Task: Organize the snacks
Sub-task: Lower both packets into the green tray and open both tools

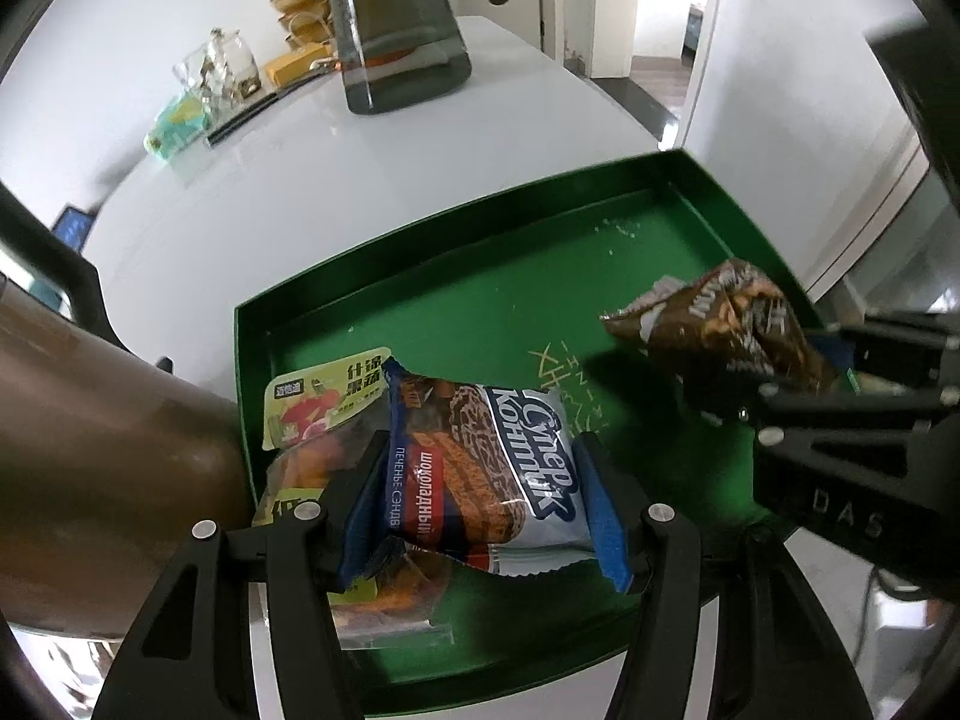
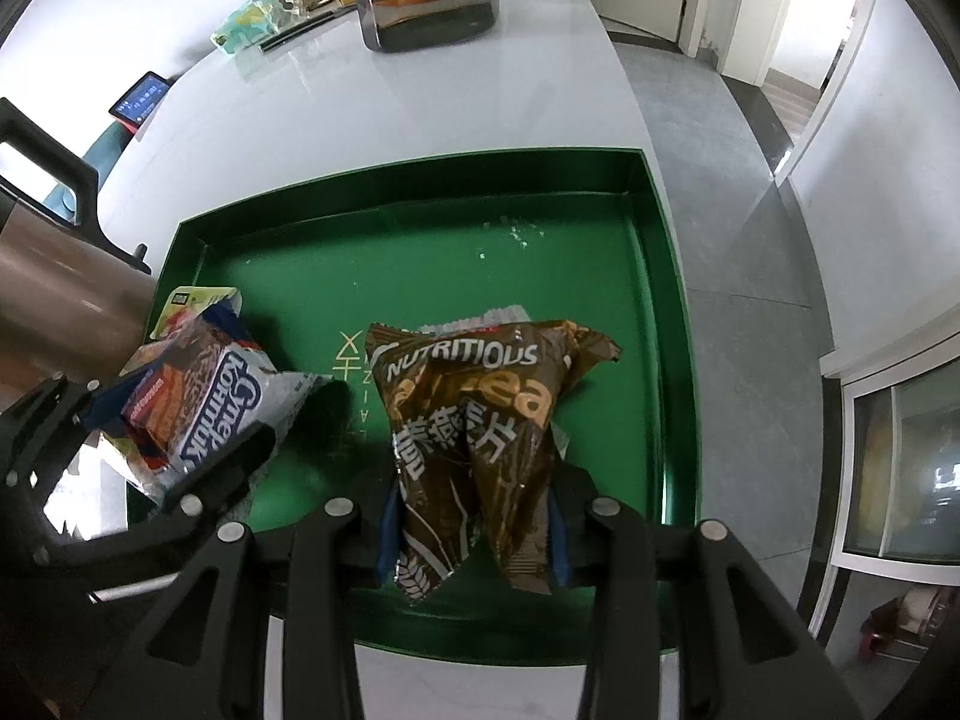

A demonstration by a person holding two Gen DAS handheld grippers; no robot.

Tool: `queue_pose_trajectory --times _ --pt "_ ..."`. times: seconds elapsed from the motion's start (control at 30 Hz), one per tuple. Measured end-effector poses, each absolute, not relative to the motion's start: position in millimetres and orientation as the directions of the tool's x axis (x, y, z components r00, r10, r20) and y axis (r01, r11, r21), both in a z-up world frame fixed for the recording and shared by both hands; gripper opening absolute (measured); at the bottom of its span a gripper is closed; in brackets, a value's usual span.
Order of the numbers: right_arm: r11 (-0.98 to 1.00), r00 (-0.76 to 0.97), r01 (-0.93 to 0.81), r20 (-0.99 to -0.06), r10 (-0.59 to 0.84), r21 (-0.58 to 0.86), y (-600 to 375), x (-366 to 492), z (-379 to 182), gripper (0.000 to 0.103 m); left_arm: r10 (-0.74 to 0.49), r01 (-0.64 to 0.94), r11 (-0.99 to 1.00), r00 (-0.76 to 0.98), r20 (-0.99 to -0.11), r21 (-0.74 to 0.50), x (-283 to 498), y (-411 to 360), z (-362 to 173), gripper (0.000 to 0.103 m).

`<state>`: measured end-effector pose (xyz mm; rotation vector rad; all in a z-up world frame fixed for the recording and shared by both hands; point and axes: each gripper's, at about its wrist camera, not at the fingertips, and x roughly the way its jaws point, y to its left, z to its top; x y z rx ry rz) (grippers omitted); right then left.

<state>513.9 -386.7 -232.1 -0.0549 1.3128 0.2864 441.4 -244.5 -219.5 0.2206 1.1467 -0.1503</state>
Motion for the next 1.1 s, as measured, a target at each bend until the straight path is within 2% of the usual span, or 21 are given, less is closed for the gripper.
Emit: queue_pose_trajectory --times 0.27,0.6,0.7,0.77,0.83,0.9,1.0,1.07,1.1 --pt "0.961 0.209 -0.242 -0.960 0.185 0.132 -387 514 -234 0.048 0.009 0.223 0.970 0.384 -0.923 0.102 443 -245 -220 0.055" --pt "0.962 0.199 -0.223 -0.959 0.202 0.156 -391 511 -231 0.049 -0.025 0.215 0.975 0.341 -0.940 0.052 444 -242 -217 0.056" --pt "0.962 0.197 -0.211 -0.957 0.214 0.172 -393 508 -231 0.053 -0.031 0.234 0.971 0.327 -0.945 0.049 442 -245 -216 0.056" --pt "0.964 0.192 -0.206 -0.959 0.210 0.170 -394 507 -232 0.066 -0.019 0.236 0.970 0.326 -0.945 0.061 441 -247 -218 0.058" --pt "0.964 0.188 -0.202 -0.960 0.209 0.170 -394 505 -233 0.069 -0.009 0.246 0.966 0.321 -0.947 0.074 440 -250 -220 0.066" --pt "0.964 0.192 -0.198 -0.958 0.213 0.175 -395 503 -232 0.072 -0.010 0.255 0.964 0.323 -0.946 0.077 438 -253 -220 0.068" --pt "0.968 0.208 -0.186 -0.956 0.207 0.169 -399 501 -227 0.082 -0.011 0.254 0.964 0.319 -0.948 0.074 435 -255 -220 0.068" --pt "0.972 0.218 -0.173 -0.956 0.198 0.162 -402 501 -223 0.098 -0.010 0.261 0.962 0.308 -0.951 0.075 434 -255 -220 0.070" --pt "0.973 0.225 -0.164 -0.954 0.197 0.162 -404 500 -221 0.102 -0.012 0.261 0.963 0.307 -0.952 0.073 434 -255 -220 0.076"
